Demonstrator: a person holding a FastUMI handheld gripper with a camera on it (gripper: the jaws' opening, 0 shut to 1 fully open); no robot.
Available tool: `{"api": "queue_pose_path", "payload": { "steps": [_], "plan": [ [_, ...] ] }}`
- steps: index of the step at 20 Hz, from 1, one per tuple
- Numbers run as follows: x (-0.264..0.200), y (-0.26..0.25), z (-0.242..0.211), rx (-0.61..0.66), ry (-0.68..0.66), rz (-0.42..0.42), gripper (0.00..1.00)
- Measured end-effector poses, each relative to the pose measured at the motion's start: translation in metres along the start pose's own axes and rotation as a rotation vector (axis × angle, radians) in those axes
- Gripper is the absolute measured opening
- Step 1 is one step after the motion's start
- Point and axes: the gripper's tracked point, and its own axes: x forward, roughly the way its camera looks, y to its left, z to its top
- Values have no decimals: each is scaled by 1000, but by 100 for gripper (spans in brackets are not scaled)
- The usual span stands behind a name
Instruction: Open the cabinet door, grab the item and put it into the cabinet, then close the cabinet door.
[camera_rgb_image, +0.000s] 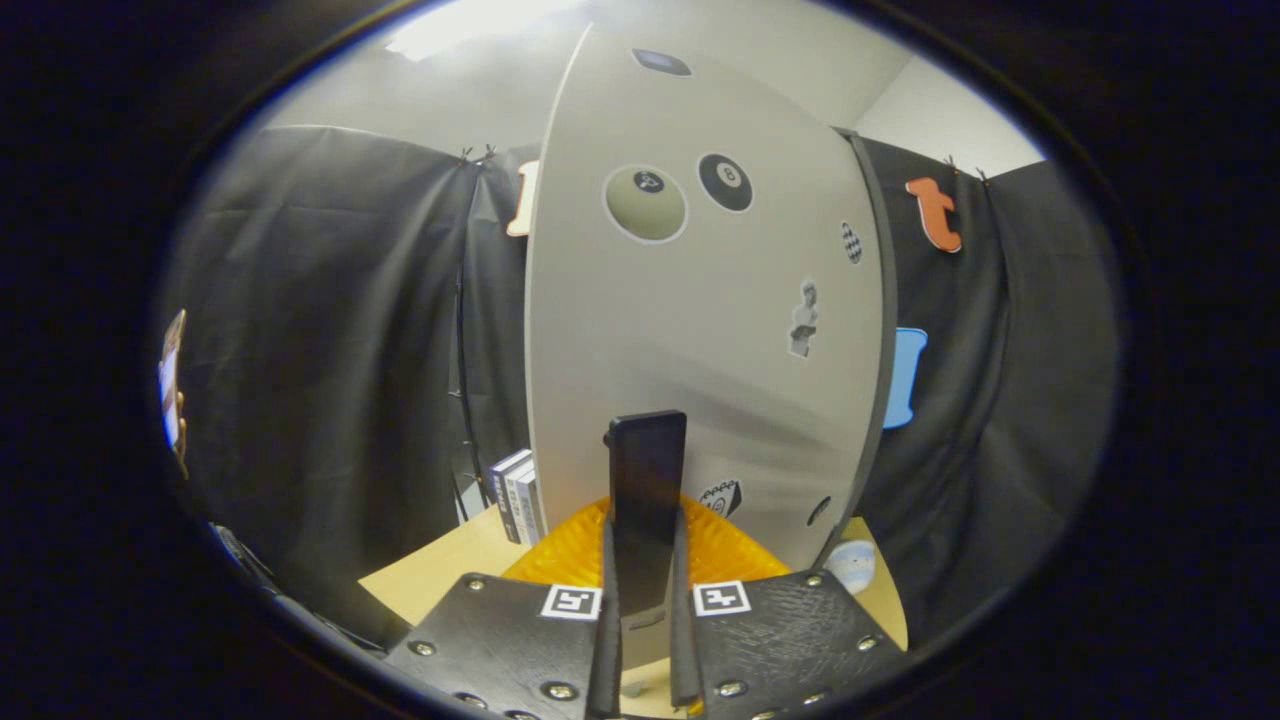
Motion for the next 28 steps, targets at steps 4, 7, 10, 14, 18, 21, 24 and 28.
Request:
{"api": "queue_pose_path", "payload": {
  "steps": [4,7,10,14,18,21,24,28],
  "plan": [
    [-13,-21,1,25,-4,-33,19],
    [-22,-35,-4,30,-9,-74,19],
    [-27,-47,-5,49,-10,-116,19],
    [-31,-54,-9,67,-8,-166,18],
    [-47,-74,-11,87,-2,-213,18],
    [-56,-88,-15,79,1,-252,18],
    [-65,-102,-22,80,8,-285,18],
    [-69,-121,-29,96,24,-332,18]
  ]
}}
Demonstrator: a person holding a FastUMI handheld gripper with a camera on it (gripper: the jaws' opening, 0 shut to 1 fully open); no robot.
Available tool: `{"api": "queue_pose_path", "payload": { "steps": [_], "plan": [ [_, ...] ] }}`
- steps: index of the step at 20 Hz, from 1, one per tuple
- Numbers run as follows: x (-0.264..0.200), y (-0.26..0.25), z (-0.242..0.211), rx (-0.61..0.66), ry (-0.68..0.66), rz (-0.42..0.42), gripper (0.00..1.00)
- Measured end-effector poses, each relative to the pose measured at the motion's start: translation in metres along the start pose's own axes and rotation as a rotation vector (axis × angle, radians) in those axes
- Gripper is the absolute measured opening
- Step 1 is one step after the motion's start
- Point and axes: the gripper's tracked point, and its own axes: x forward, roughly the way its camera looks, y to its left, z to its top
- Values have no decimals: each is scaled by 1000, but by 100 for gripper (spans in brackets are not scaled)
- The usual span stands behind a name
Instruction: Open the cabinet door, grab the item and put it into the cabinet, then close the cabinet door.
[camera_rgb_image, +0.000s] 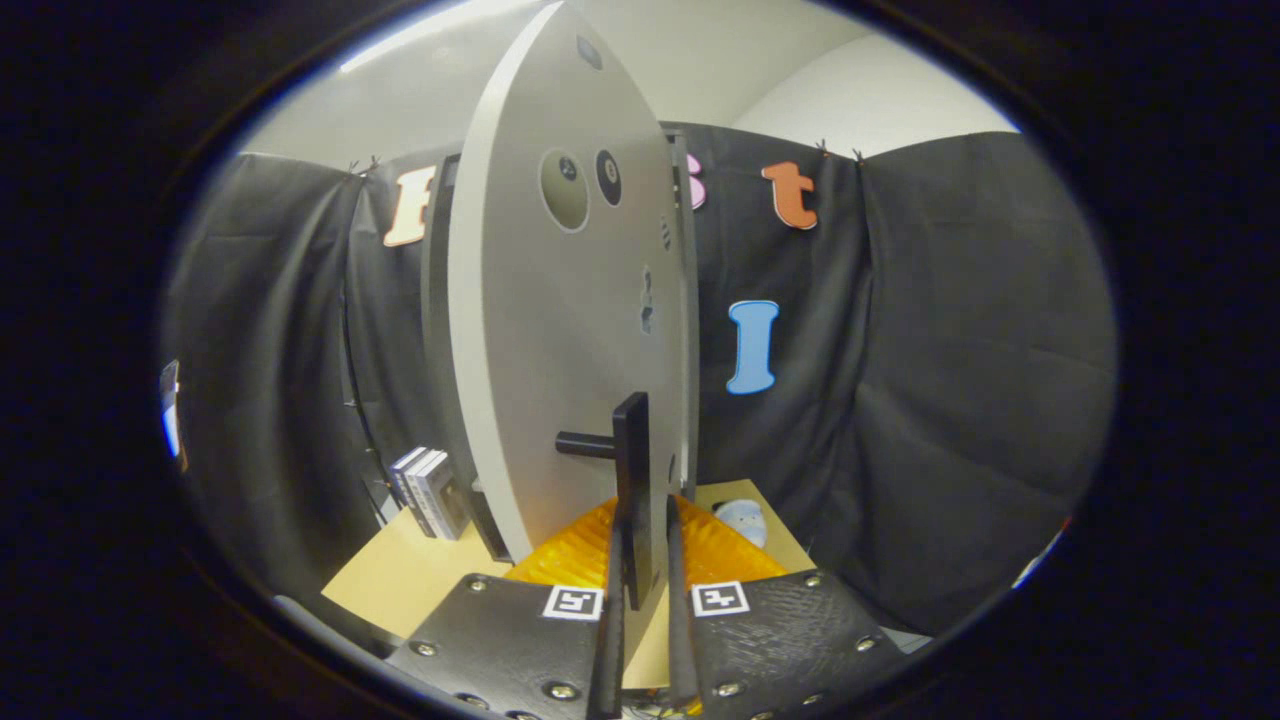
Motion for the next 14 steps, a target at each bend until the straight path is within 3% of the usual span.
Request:
{"api": "queue_pose_path", "payload": {
  "steps": [4,6,8,14],
  "plan": [
    [3,-18,-9,-35,16,-50,18],
    [33,-39,-9,-16,19,-75,10],
    [14,-47,-9,8,15,-93,1],
    [12,-51,-11,28,19,-54,1]
  ]
}}
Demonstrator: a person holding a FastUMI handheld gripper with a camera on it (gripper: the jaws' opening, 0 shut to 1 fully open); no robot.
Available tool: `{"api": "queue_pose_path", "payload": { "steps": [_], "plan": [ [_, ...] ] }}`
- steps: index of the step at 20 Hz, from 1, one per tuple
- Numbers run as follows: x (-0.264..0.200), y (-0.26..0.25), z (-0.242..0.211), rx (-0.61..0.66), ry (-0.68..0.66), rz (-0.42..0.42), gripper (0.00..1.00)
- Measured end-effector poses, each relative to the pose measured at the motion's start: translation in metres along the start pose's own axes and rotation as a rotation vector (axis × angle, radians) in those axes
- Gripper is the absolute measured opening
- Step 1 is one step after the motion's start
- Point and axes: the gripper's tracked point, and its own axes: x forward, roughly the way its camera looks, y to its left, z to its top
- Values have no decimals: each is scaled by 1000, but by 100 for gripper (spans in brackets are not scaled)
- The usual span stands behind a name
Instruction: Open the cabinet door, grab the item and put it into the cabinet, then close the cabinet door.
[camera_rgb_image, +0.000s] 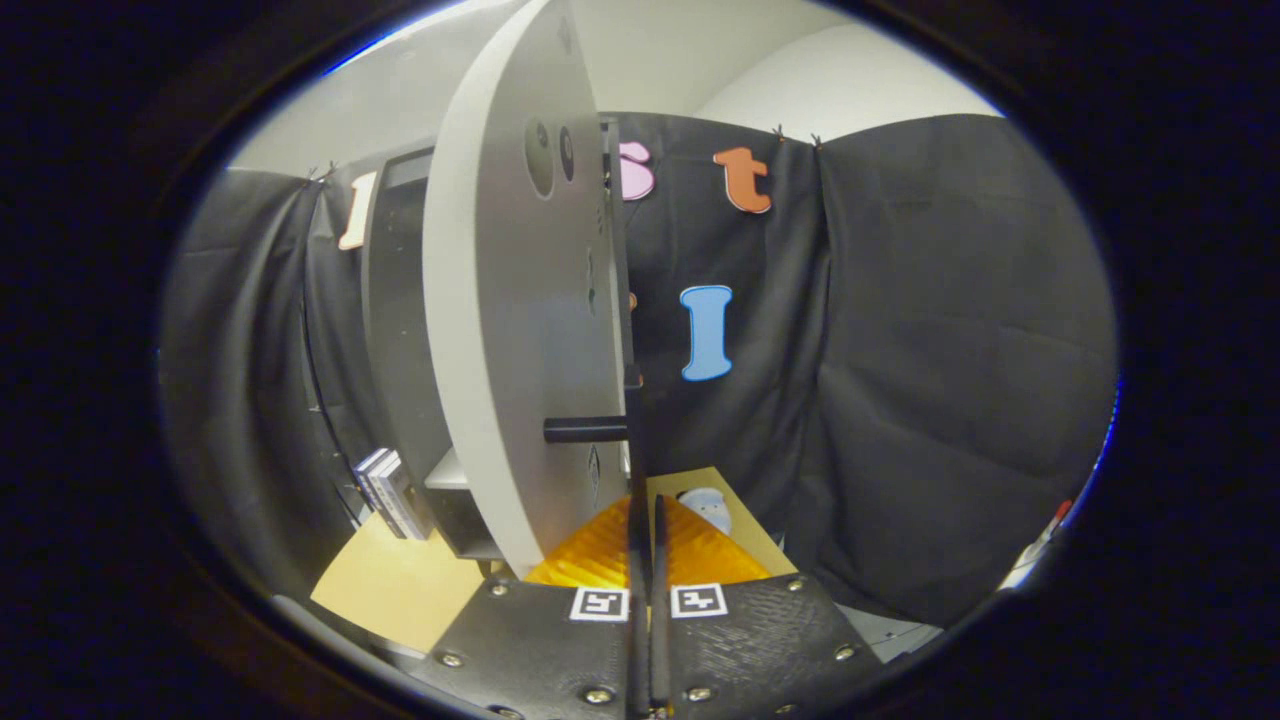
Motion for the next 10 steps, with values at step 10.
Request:
{"api": "queue_pose_path", "payload": {
  "steps": [10],
  "plan": [
    [-33,-37,4,-40,-44,-125,3]
  ]
}}
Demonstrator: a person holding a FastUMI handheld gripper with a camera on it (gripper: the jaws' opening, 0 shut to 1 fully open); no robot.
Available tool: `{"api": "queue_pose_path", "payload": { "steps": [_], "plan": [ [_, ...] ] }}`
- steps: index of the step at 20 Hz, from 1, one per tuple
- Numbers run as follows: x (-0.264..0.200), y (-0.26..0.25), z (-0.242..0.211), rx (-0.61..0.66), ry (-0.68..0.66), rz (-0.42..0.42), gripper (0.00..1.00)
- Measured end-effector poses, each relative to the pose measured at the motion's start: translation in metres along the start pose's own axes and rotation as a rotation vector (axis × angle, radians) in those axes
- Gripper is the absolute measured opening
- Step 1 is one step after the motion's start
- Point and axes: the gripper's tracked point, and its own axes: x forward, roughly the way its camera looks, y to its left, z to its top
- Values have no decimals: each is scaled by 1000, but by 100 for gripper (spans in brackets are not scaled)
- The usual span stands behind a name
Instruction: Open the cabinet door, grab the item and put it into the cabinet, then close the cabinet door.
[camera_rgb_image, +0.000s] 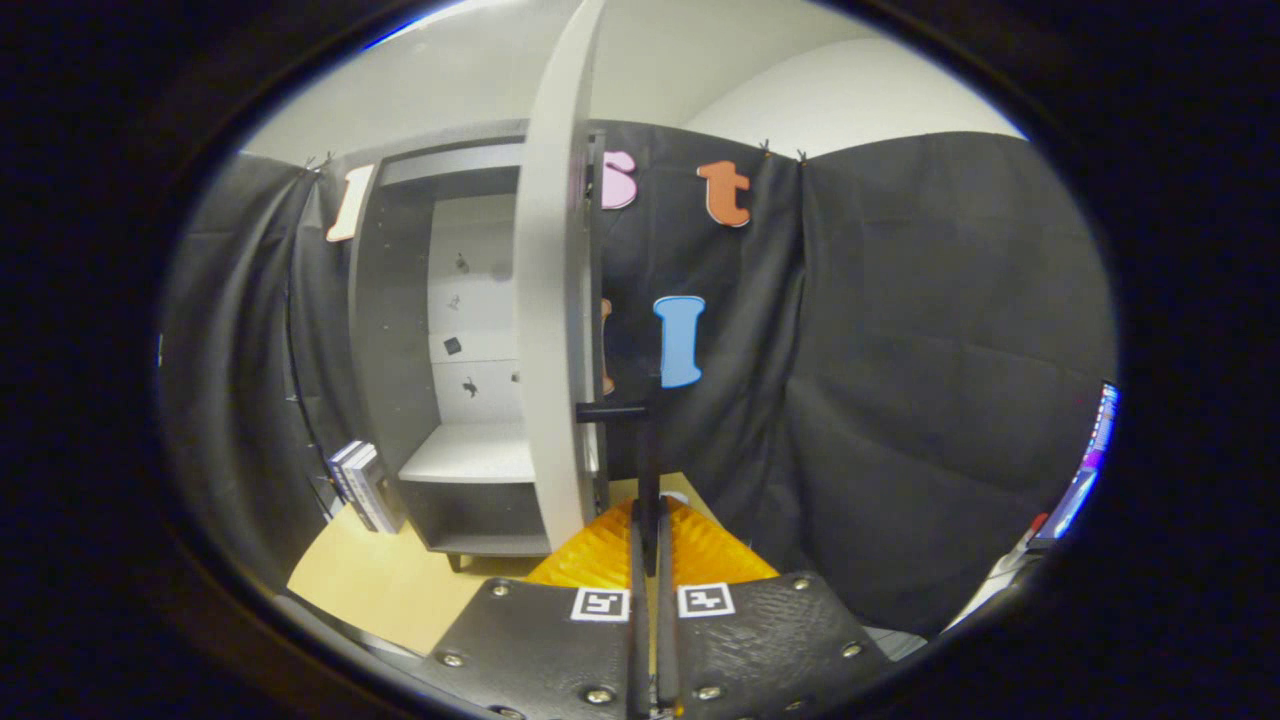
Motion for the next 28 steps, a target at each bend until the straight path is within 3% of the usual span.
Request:
{"api": "queue_pose_path", "payload": {
  "steps": [3,8,21,28],
  "plan": [
    [-16,-13,5,27,-29,-54,4],
    [-37,16,17,53,-74,-17,4],
    [-7,185,-13,-100,-53,286,4],
    [12,239,-50,-100,13,409,5]
  ]
}}
